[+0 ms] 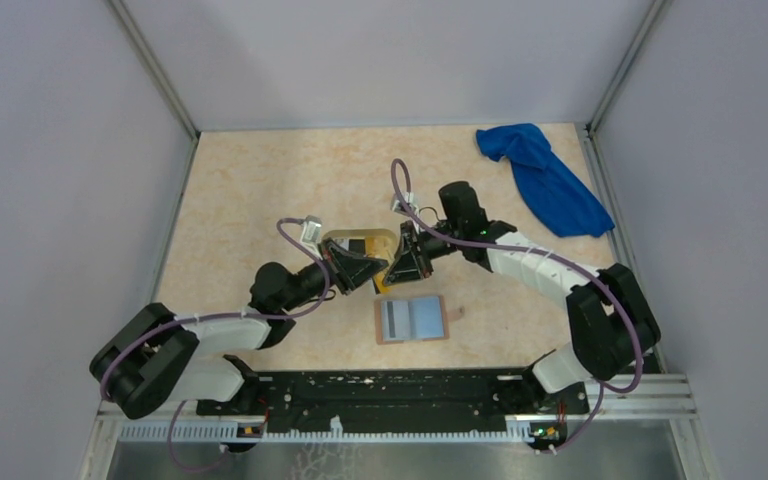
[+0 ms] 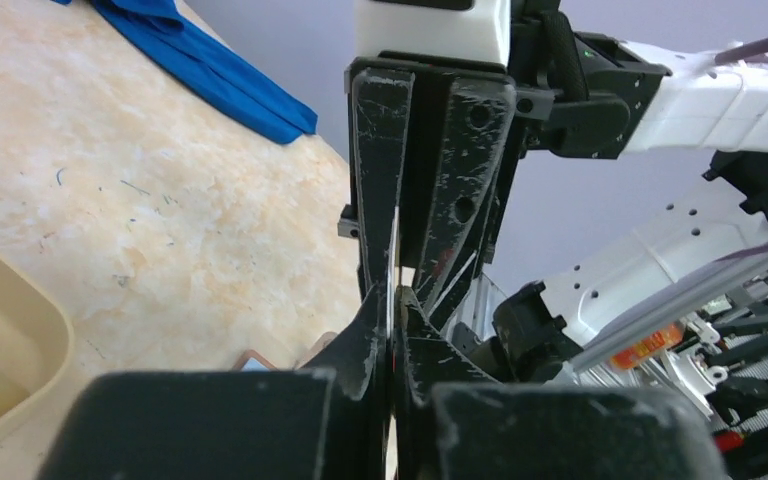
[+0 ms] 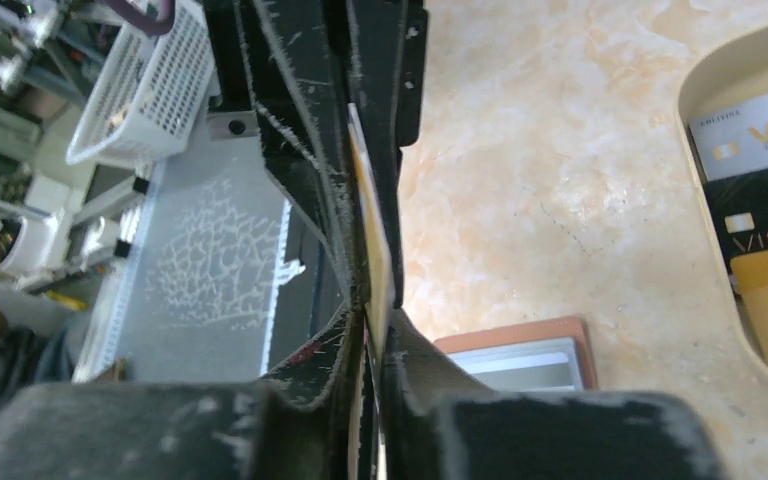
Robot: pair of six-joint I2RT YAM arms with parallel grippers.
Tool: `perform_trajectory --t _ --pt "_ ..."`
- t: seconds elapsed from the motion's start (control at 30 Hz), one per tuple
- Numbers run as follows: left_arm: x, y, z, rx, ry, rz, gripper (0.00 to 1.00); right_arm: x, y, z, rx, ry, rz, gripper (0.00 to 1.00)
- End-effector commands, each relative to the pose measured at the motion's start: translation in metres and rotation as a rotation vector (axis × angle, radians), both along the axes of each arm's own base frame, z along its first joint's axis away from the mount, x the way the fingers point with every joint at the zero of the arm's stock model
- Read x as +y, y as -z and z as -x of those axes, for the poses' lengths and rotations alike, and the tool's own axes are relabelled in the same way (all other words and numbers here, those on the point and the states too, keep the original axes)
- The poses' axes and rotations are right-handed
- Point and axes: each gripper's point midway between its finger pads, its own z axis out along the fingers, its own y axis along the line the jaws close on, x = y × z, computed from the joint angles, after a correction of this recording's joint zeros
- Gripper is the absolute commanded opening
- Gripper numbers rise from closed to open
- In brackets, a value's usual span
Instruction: Put the credit cards into the card holder
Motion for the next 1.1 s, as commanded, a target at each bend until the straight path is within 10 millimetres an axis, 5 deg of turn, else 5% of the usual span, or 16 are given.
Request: perform_trajectory --t 0.0,0.07,0.17,0.47,0.63,0.77,0.83,0.9,1.07 --pt "0.006 -0.005 0.001 -0.032 -0.005 0.001 0.00 0.003 -0.020 -0.005 -0.092 -0.040 -0.049 0.27" --pt "0.006 -0.003 -0.001 -0.023 -0.011 -0.010 0.00 0.004 -0.014 -0.014 -0.125 0.021 -0.007 0.48" --pt "0.002 -0.002 -0.009 0.002 -0.038 -0.017 0.00 0.007 -0.011 -0.023 -0.191 0.109 0.048 0.63" --pt "0.000 0.001 -0.019 0.027 -0.080 -0.012 0.00 0.012 -0.004 -0.036 -0.227 0.211 0.104 0.65" --pt "0.001 0.001 -0.017 0.023 -0.076 -0.010 0.00 0.015 -0.002 -0.035 -0.215 0.201 0.113 0.50" --pt "0.002 0.001 -0.012 0.009 -0.059 -0.014 0.00 0.015 -0.004 -0.032 -0.206 0.185 0.105 0.14" --pt "0.002 0.001 -0.008 -0.003 -0.043 -0.019 0.24 0.013 -0.008 -0.031 -0.202 0.177 0.094 0.01" --pt "0.003 0.004 -0.004 0.000 -0.033 -0.022 0.40 0.010 -0.012 -0.030 -0.197 0.160 0.069 0.00" --pt "0.009 0.005 0.005 -0.020 -0.018 -0.017 0.51 0.003 -0.029 -0.010 -0.103 0.027 -0.053 0.00"
